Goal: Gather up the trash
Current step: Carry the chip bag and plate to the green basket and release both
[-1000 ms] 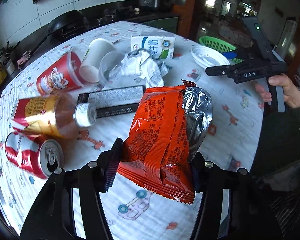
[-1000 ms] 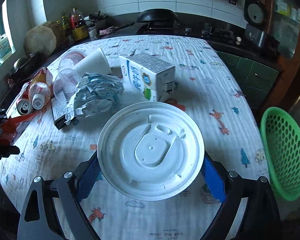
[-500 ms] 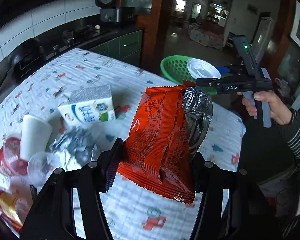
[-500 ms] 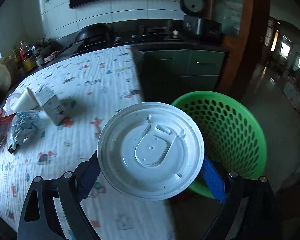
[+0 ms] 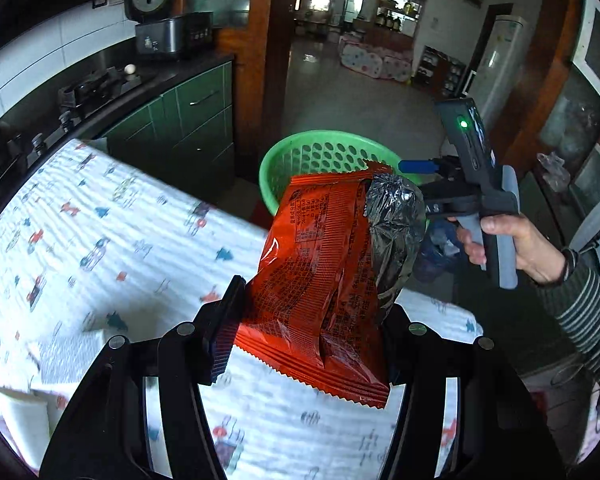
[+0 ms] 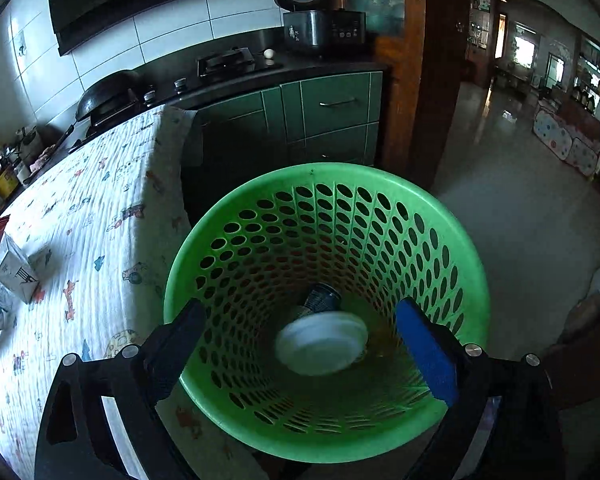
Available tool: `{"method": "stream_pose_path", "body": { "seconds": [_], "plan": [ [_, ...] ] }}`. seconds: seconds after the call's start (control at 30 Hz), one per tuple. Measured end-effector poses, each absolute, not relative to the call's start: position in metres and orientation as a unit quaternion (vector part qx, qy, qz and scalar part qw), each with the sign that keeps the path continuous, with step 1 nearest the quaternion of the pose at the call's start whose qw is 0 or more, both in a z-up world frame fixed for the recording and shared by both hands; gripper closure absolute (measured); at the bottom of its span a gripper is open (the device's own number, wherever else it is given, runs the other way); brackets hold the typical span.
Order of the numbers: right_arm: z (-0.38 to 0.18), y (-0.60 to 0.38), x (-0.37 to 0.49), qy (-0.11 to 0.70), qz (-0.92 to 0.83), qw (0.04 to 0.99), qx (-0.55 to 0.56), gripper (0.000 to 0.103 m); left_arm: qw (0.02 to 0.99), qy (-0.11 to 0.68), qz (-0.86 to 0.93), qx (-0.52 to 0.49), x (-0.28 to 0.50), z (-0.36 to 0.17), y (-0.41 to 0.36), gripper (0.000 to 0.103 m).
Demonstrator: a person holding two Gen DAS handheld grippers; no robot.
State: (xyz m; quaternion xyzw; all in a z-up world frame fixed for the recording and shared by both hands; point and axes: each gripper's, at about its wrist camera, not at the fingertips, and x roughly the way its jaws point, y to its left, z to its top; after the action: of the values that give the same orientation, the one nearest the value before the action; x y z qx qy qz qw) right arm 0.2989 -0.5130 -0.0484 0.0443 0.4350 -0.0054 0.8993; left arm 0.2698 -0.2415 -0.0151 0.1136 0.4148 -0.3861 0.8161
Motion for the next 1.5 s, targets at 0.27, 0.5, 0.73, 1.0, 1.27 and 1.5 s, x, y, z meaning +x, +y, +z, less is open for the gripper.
{"method": "stream_pose_path", "body": {
  "seconds": [0.27, 0.5, 0.73, 1.0, 1.27, 1.5],
  "plan": [
    [-0.051, -0.523, 0.28, 0.435, -0.012, 0.9, 0.02, 0.01, 0.794, 0.435, -0.409, 0.115, 0.3, -0.027, -0.3, 0.046],
    [-0.049, -0.532, 0.256, 0.432, -0.019, 0.902, -0.003, 0.01, 0.777, 0.454, -0.418, 0.125, 0.321, -0.043, -0.347, 0.046],
    [-0.051, -0.541, 0.236, 0.428, -0.024, 0.904, 0.006, 0.01, 0.77, 0.47, -0.414, 0.123, 0.337, -0.057, -0.379, 0.046],
    [-0.054, -0.541, 0.223, 0.427, -0.025, 0.904, 0.017, 0.01, 0.775, 0.478, -0.403, 0.095, 0.351, -0.066, -0.397, 0.026],
    [-0.05, -0.534, 0.212, 0.425, -0.023, 0.905, 0.023, 0.01, 0.787, 0.467, -0.396, 0.077, 0.341, -0.058, -0.379, 0.021],
    [-0.035, -0.505, 0.194, 0.414, -0.007, 0.91, 0.018, 0.01, 0.812, 0.446, -0.367, 0.08, 0.311, -0.035, -0.333, 0.021]
  ]
}}
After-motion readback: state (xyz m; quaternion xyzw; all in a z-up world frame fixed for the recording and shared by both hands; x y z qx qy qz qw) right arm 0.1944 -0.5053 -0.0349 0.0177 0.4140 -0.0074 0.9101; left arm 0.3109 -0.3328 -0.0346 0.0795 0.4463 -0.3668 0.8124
